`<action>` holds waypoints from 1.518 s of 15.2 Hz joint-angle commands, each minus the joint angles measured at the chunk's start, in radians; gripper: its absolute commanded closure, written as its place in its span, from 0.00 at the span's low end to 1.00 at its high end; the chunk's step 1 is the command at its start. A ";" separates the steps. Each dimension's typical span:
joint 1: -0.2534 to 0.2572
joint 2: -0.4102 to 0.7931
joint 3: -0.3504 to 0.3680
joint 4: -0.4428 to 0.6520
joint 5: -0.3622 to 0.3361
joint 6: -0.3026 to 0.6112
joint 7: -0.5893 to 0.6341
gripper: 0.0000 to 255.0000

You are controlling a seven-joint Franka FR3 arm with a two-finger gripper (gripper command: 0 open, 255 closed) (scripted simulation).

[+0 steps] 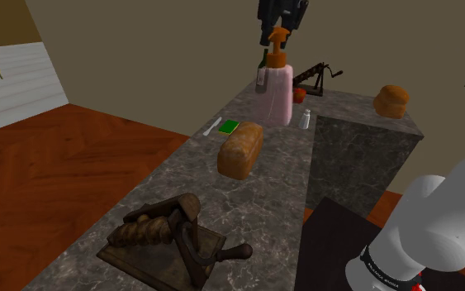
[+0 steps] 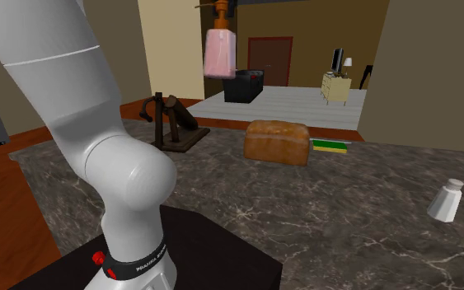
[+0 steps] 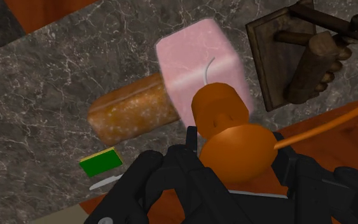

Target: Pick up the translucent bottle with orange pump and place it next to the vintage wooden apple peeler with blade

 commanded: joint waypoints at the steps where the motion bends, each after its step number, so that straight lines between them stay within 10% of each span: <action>1: 0.022 0.027 0.043 0.022 0.000 0.014 0.065 1.00; 23: 0.022 -0.152 0.045 -0.480 0.011 0.335 0.010 1.00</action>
